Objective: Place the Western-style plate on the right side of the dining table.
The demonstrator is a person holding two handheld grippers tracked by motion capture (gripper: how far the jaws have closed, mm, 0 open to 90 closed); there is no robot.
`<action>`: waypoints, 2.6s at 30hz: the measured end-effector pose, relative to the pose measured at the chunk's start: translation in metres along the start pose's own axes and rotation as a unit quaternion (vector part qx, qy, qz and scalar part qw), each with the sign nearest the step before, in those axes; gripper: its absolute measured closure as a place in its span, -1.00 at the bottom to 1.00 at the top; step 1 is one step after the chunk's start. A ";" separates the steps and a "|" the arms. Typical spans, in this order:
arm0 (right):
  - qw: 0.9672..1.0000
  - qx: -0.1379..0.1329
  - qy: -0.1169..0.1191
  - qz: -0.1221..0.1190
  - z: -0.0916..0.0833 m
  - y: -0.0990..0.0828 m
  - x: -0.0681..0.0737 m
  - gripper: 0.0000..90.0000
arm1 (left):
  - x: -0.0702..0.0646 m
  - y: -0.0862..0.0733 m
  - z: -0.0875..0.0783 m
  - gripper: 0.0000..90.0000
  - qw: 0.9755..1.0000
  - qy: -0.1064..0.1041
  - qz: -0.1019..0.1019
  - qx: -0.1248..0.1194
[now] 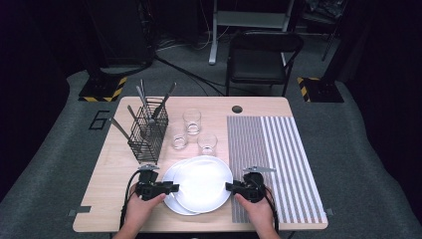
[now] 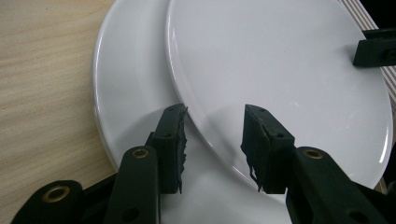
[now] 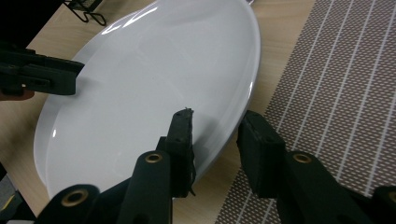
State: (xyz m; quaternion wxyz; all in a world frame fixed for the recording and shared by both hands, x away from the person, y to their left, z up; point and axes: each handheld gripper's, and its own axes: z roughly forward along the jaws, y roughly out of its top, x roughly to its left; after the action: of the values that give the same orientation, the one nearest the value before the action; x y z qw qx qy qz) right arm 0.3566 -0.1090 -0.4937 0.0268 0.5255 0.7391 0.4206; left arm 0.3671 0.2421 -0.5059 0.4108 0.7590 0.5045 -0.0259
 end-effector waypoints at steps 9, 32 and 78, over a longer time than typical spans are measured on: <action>1.000 -0.007 -0.004 -0.002 -0.004 0.001 -0.003 0.52 | -0.002 0.000 0.002 0.32 1.000 -0.001 0.000 -0.002; 1.000 -0.015 -0.004 0.006 -0.011 0.003 -0.005 0.57 | -0.006 0.002 0.008 0.31 1.000 -0.010 0.005 -0.001; 0.999 -0.016 -0.008 0.027 -0.015 -0.007 -0.018 0.49 | -0.026 -0.002 0.019 0.18 1.000 -0.022 0.017 0.001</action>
State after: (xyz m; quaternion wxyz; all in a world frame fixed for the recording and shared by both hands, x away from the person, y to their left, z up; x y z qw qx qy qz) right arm 0.3521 -0.1328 -0.4957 0.0300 0.5484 0.7174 0.4285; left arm 0.3602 0.2108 -0.5074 0.4211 0.7674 0.4821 -0.0364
